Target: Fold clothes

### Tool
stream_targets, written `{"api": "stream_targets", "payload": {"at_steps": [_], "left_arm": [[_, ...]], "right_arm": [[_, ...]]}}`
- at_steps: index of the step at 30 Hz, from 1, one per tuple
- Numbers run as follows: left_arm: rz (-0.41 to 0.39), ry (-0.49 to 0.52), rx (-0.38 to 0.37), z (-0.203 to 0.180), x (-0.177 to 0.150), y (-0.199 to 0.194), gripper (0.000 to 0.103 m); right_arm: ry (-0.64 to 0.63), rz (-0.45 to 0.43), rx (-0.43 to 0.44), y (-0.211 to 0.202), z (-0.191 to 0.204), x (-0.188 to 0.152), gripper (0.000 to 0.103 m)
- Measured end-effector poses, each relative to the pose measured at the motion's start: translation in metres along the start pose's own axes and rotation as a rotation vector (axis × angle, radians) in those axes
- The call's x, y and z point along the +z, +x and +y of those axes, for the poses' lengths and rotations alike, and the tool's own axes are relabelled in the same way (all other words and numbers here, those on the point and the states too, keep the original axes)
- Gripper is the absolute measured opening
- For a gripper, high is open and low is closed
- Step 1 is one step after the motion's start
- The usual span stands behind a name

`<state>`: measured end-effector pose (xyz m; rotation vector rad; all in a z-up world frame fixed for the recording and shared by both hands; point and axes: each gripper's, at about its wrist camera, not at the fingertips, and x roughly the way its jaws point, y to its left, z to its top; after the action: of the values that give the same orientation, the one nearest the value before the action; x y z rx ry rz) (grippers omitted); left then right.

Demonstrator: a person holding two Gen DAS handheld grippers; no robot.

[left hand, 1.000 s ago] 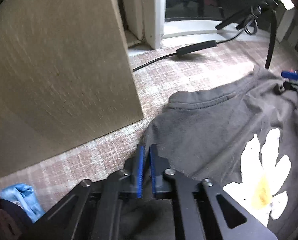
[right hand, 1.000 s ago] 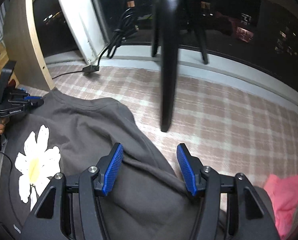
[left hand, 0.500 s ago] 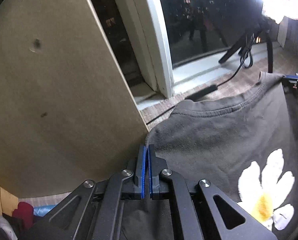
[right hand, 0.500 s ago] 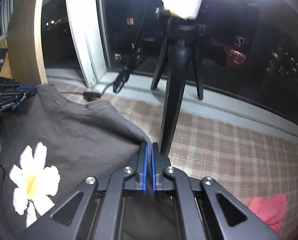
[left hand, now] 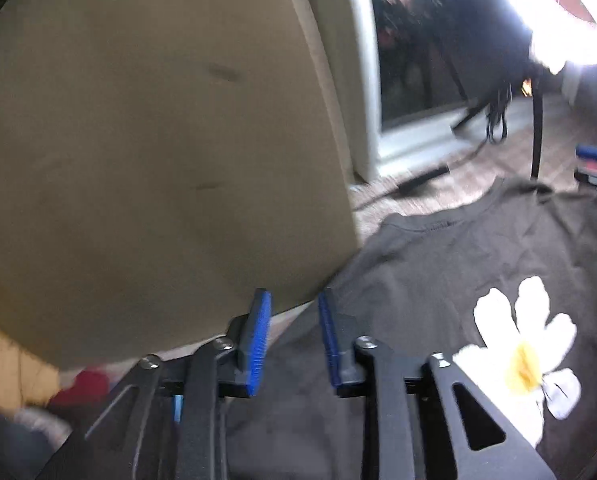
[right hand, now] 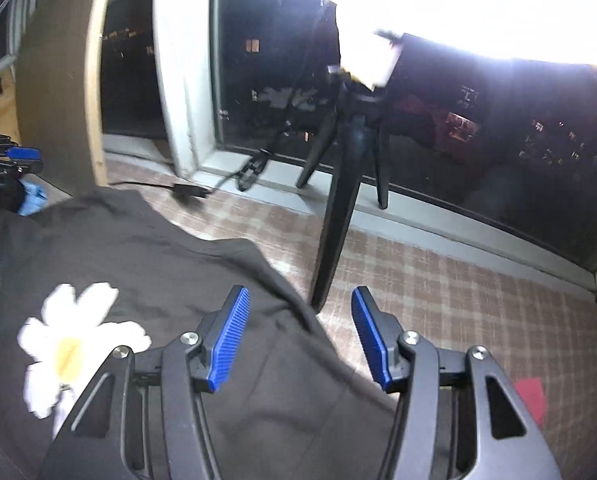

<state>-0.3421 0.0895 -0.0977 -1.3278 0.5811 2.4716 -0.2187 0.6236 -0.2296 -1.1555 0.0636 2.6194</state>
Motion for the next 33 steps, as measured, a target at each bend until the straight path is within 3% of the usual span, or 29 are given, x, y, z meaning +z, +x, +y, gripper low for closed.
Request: {"api": "stream_targets", "payload": {"at_steps": [5,9,12,18,26,33], "left_arm": [[0.005,-0.098,0.037,0.039,-0.044,-0.047,0.038],[0.090,-0.226,-0.001,0.044,-0.099,-0.039,0.038],[0.118,-0.255,-0.019,0.038,-0.130,-0.047,0.038],[0.145,-0.291,-0.052,0.036,-0.183,-0.086,0.038],[0.221,-0.329,-0.053,0.020,-0.277,-0.136,0.038],[0.230,-0.304,-0.117,0.010,-0.342,-0.174,0.038]], "right_arm": [[0.037,0.028,0.107,-0.023,0.016,-0.021,0.060],[0.078,0.100,0.230,-0.029,0.047,-0.046,0.060],[0.067,0.131,0.292,-0.032,0.070,-0.059,0.060],[0.009,0.197,0.291,-0.061,0.097,-0.087,0.060],[0.066,0.204,0.219,-0.131,0.067,-0.134,0.060],[0.176,0.225,0.220,-0.196,0.054,-0.198,0.060]]}}
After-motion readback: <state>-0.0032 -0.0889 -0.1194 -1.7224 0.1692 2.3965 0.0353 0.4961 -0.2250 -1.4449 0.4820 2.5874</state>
